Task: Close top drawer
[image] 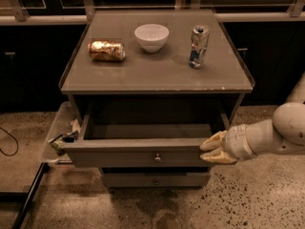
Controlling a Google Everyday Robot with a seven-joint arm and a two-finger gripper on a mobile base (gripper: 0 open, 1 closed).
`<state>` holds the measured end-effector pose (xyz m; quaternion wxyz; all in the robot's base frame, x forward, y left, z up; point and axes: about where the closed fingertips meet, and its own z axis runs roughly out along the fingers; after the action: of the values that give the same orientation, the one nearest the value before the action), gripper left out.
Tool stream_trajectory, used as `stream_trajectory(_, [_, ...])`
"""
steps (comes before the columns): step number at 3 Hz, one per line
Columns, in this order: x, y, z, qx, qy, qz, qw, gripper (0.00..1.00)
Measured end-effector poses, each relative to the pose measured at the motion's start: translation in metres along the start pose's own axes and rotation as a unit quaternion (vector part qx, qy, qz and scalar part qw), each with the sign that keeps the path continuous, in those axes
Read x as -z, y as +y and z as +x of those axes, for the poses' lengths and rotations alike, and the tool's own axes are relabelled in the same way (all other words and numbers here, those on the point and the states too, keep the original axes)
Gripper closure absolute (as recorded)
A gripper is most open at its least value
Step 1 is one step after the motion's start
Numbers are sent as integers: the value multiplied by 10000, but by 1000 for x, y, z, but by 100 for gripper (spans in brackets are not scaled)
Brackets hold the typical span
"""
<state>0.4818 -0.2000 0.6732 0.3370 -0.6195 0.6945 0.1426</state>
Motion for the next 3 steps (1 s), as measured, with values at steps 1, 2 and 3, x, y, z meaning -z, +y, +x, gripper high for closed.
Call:
stream_trajectory(1, [-3,-36,12,33,107,162,9998,86])
stream_trajectory(2, [-3,-36,12,30,109,165,9998,100])
stream_trajectory(3, [-5,-61,49,-271,263,473,9982,82])
